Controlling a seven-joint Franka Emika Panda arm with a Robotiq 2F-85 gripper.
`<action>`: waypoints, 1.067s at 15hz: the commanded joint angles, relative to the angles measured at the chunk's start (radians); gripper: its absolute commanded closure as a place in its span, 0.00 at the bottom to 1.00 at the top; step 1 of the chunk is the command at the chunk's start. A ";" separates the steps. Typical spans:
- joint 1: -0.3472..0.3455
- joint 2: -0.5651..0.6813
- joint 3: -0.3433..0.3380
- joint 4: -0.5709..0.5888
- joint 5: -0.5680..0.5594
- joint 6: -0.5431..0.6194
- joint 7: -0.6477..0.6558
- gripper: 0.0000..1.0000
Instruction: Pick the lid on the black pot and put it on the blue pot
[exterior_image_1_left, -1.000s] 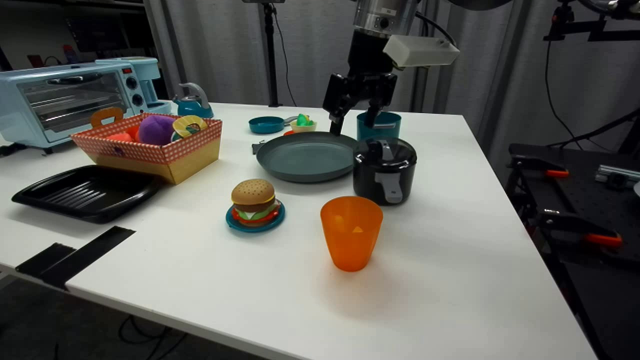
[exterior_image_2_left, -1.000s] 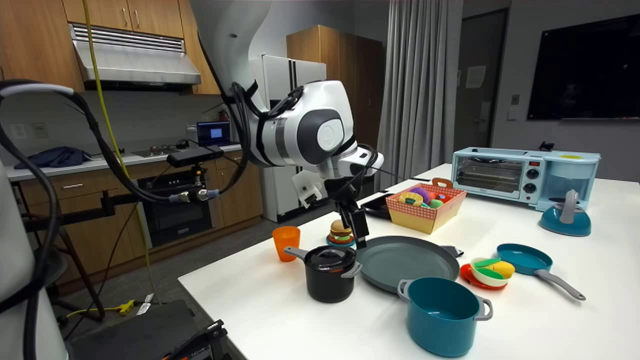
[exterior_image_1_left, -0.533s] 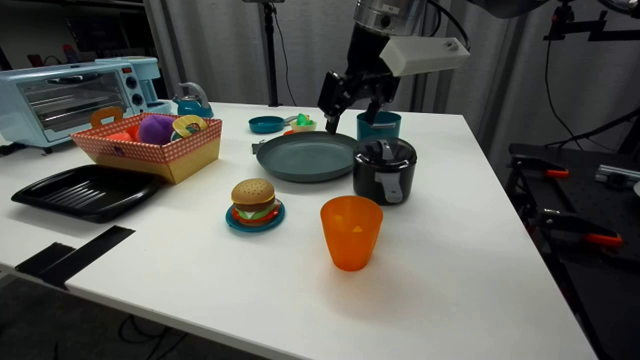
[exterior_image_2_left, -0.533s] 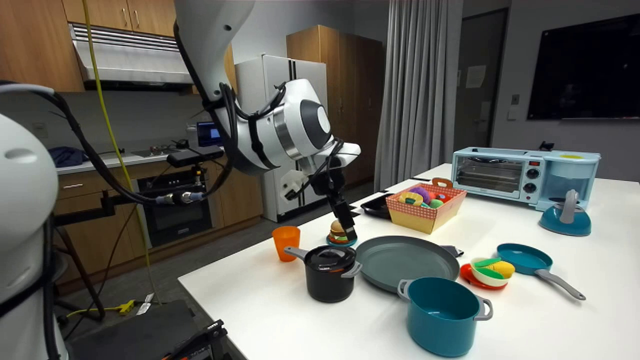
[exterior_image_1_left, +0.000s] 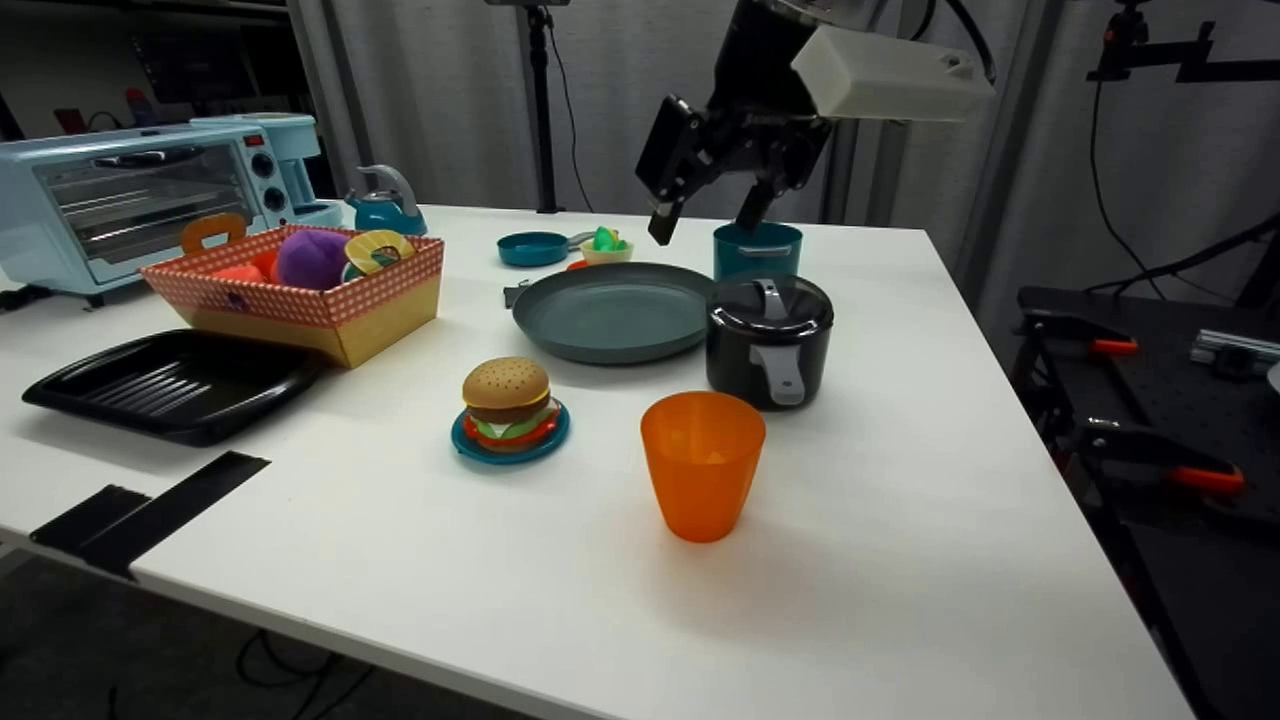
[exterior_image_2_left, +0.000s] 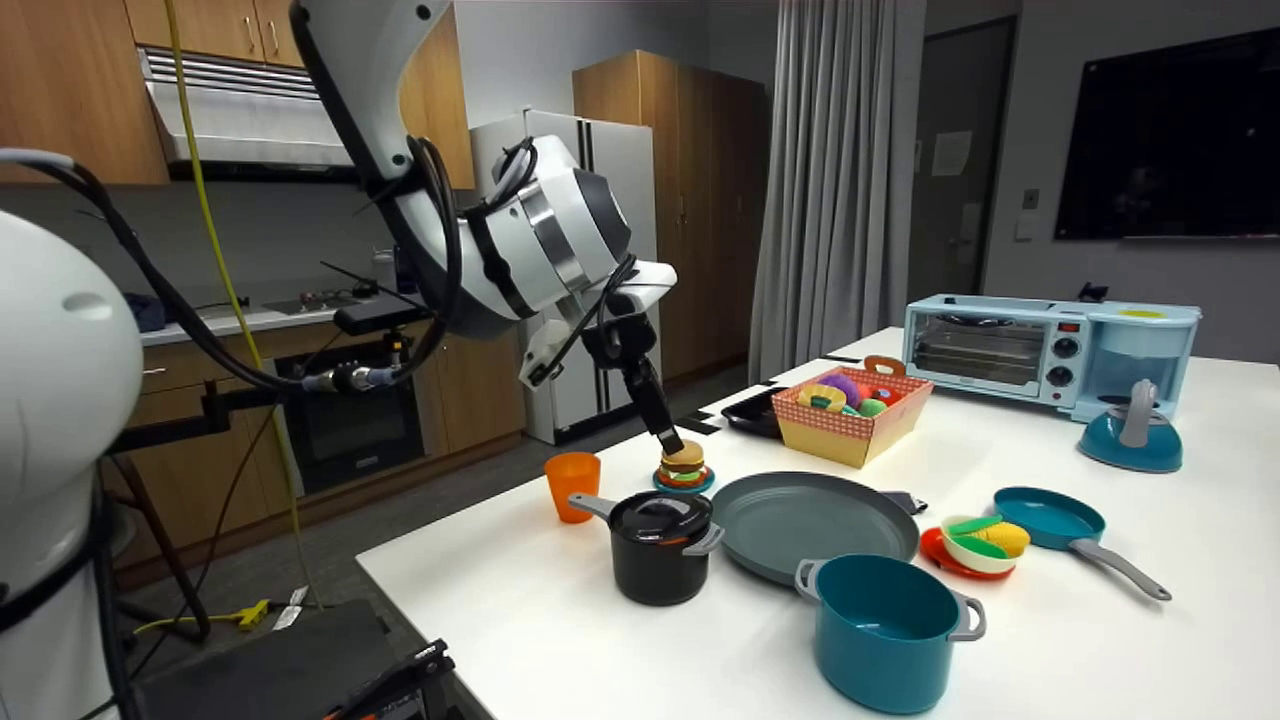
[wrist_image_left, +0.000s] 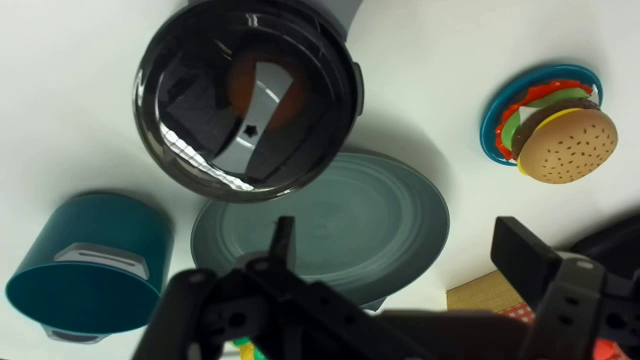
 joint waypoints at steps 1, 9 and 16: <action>0.000 -0.003 -0.001 -0.002 0.000 0.000 0.000 0.00; -0.027 0.027 0.047 -0.035 0.399 0.000 -0.204 0.00; -0.011 -0.021 0.049 -0.058 0.521 -0.053 -0.203 0.00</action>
